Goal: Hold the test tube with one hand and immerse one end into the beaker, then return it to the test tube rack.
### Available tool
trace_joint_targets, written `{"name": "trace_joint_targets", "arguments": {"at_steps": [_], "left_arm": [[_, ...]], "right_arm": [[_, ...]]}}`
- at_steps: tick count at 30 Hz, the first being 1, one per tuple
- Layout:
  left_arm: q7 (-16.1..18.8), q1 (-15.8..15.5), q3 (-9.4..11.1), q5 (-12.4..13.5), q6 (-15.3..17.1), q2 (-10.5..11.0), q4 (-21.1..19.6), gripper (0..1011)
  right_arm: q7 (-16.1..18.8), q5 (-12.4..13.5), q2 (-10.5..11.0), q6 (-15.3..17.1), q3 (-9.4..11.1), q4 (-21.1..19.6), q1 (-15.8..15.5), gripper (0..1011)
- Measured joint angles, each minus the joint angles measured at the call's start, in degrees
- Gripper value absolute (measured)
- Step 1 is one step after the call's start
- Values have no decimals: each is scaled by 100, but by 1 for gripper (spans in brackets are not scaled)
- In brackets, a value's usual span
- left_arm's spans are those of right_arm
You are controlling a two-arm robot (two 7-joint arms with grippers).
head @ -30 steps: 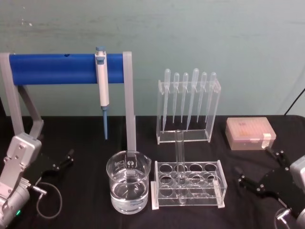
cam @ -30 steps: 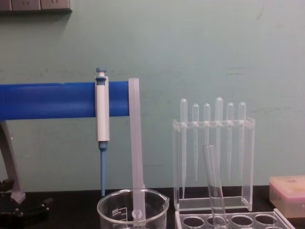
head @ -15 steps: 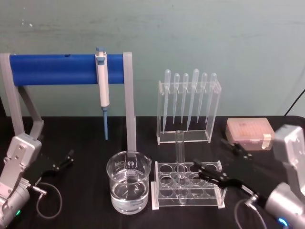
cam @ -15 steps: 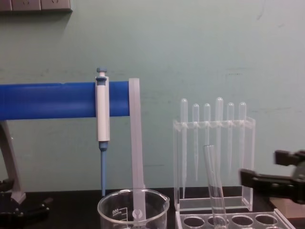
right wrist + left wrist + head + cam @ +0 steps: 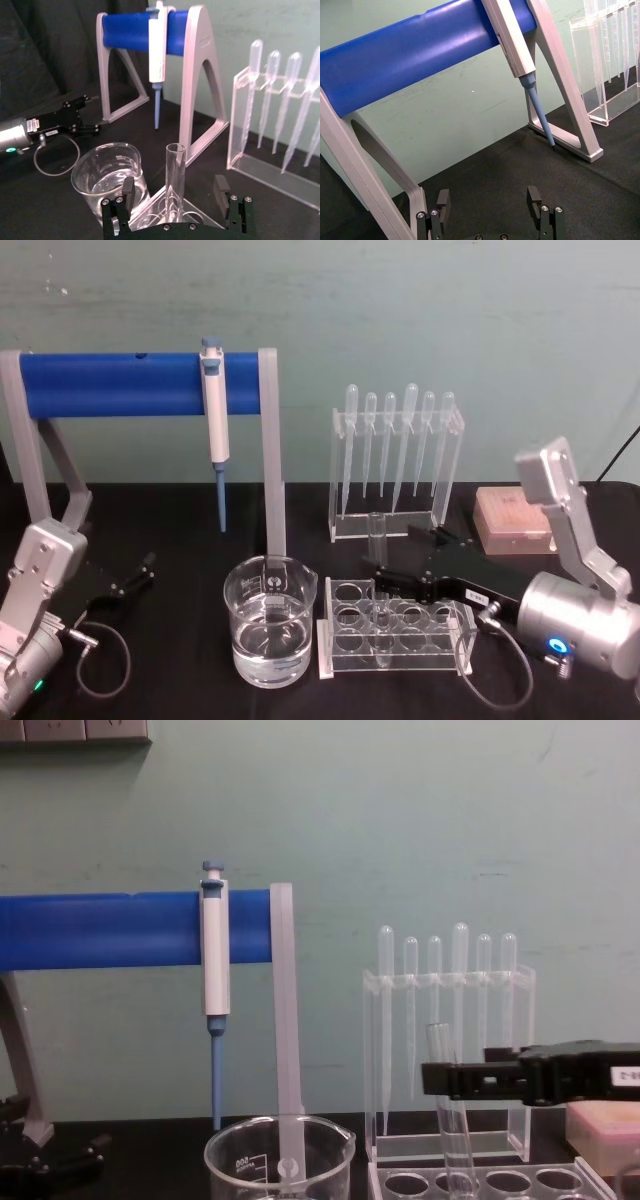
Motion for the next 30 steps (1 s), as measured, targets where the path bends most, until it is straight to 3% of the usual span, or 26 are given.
{"name": "trace_joint_targets", "arguments": {"at_steps": [5,12,22,30], "left_arm": [[0,0,0,0,0,0,0,1000],[0,0,0,0,0,0,0,1000],[0,0,0,0,0,0,0,1000],[0,0,0,0,0,0,0,1000]], "right_arm": [[122,200,-89,222,-107,210,223,1000],[87,236,-140,196,-265,306,352,985],[-111,16,-119,90,-355,276,385,741],[-160,-32,-171,86,-347,317,381,484]]}}
